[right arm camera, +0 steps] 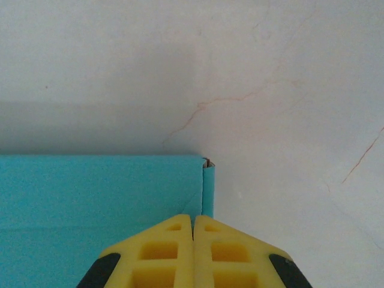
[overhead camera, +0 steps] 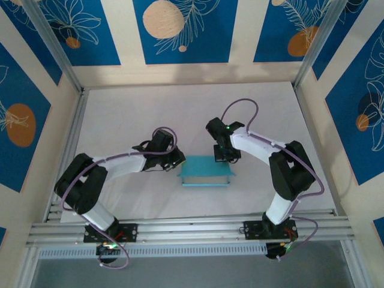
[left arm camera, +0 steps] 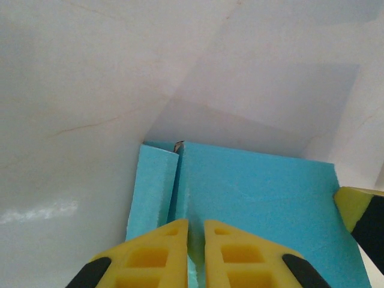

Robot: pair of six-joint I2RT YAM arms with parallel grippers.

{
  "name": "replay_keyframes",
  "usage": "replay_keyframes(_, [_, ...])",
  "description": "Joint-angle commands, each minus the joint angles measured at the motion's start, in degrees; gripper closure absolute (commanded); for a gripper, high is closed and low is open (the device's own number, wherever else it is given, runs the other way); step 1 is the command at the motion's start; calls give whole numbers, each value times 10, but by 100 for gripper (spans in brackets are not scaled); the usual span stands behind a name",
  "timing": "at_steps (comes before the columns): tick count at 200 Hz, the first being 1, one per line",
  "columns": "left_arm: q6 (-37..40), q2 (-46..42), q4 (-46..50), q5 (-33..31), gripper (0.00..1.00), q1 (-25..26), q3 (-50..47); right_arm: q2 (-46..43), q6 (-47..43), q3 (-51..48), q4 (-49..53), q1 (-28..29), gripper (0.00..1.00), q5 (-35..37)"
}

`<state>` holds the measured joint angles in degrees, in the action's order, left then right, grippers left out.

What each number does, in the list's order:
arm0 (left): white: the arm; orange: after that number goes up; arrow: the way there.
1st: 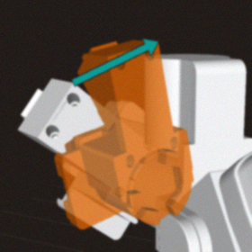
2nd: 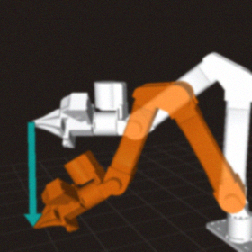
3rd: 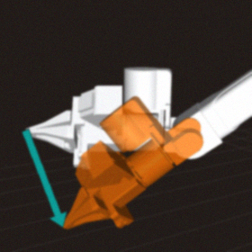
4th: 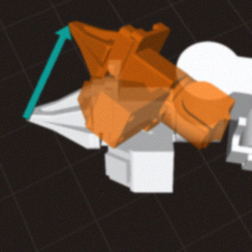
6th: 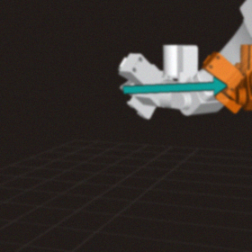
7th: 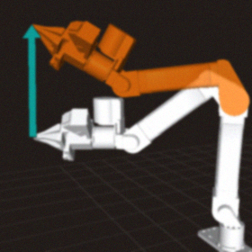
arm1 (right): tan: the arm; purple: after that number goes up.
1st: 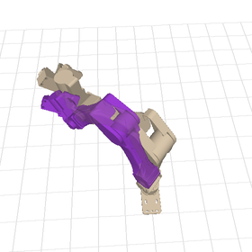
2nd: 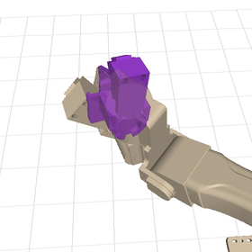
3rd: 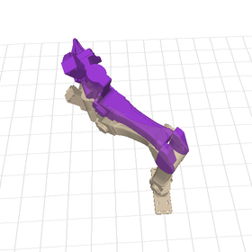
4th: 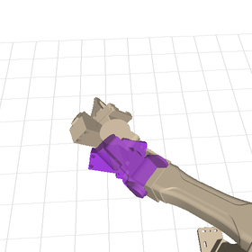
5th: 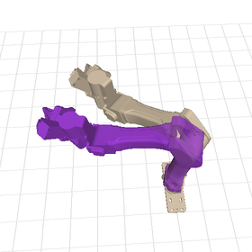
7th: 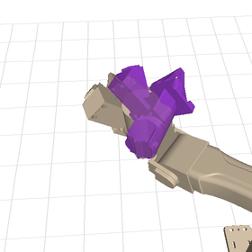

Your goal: Fold the paper box

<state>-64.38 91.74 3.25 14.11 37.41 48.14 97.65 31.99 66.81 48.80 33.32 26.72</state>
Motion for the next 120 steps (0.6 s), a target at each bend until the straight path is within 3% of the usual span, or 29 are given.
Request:
replay_keyframes(1, [40, -16, 52, -43, 88, 3, -6, -37, 6, -23, 6, 5, 90, 57])
replay_keyframes(58, [96, -32, 92, -83, 87, 6, -2, -131, -8, -42, -7, -2, 62, -8])
replay_keyframes(72, [103, -35, 91, -84, 87, 7, -2, -133, -10, -45, -2, -8, 63, -21])
replay_keyframes(120, [123, -69, 126, -127, 87, 7, 10, -126, 2, -69, 8, -5, 83, -21])
